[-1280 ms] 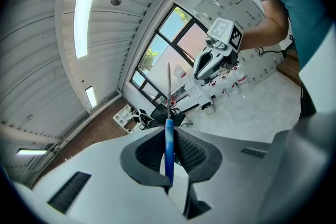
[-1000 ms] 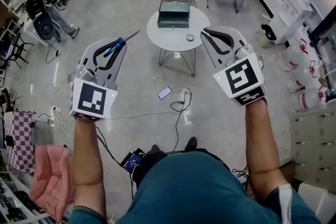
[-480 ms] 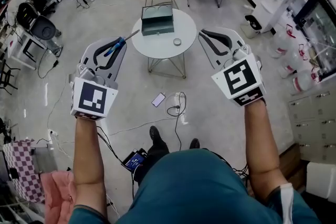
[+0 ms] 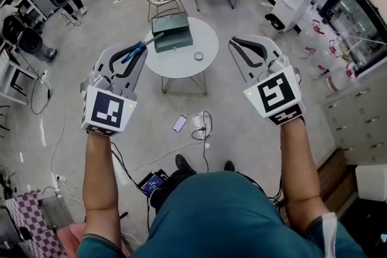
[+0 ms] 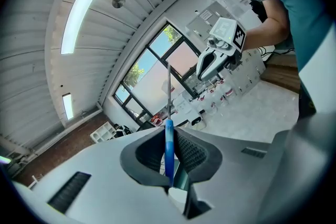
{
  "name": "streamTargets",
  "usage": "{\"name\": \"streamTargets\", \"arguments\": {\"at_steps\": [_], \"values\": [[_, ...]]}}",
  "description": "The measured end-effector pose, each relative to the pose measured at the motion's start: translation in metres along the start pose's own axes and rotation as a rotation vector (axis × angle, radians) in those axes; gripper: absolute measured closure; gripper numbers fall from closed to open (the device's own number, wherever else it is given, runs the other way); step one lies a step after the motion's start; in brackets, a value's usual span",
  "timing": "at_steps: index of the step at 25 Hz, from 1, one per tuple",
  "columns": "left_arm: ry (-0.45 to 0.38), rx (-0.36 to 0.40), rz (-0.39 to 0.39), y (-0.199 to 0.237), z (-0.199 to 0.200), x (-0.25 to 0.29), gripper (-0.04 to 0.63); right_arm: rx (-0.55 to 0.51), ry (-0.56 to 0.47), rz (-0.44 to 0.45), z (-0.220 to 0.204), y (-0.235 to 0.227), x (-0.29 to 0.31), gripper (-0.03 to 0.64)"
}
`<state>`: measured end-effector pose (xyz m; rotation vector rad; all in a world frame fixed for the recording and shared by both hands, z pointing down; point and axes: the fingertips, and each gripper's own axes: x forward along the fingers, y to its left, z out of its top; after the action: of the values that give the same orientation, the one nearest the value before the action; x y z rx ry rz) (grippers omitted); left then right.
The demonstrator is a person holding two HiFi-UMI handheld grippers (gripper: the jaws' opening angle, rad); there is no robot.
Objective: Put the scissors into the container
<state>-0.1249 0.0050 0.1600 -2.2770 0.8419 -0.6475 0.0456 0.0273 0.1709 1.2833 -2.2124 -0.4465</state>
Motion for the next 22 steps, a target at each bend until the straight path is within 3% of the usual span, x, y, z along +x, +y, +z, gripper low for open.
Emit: {"name": "streamTargets", "arguments": {"at_steps": [10, 22], "values": [[-0.067, -0.006, -0.05, 0.039, -0.046, -0.012, 0.54, 0.008, 0.061, -0.055, 0.032, 0.029, 0.036, 0.574], [-0.129, -0.02, -0.045, 0.068, -0.08, -0.043, 0.54, -0.021, 0.088, -0.086, 0.072, 0.066, 0.056, 0.574]]}}
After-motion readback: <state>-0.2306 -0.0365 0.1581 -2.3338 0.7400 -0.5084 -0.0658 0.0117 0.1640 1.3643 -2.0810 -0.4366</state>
